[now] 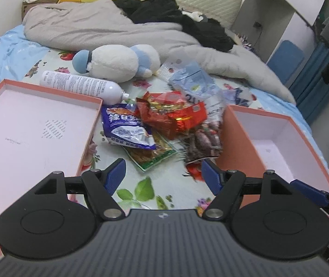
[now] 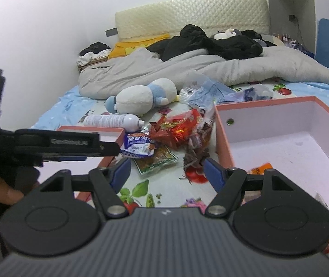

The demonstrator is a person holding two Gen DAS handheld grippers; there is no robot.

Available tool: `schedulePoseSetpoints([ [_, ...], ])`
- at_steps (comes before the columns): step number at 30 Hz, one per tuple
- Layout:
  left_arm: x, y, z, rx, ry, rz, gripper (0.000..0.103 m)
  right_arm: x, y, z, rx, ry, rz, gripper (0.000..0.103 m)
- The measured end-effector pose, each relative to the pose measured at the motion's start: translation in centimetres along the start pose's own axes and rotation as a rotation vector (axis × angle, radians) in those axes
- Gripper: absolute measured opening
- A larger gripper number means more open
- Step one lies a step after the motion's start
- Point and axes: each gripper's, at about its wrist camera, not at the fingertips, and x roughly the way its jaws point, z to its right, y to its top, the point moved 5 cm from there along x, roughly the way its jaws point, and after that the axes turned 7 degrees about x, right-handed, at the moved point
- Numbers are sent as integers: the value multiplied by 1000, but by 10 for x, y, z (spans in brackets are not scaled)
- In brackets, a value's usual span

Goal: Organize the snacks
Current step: 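Lower the left gripper onto the blue packet while the right gripper grasps the chicken-feet bag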

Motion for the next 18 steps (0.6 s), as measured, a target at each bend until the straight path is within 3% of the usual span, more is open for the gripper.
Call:
schedulePoseSetpoints([
  [12,93,13,-41,-82,13,-34,77,74,-15,0,33,-109,35,67],
  [18,126,39,-33,51,38,-51,76,111,-17,9,72,-145,29,67],
])
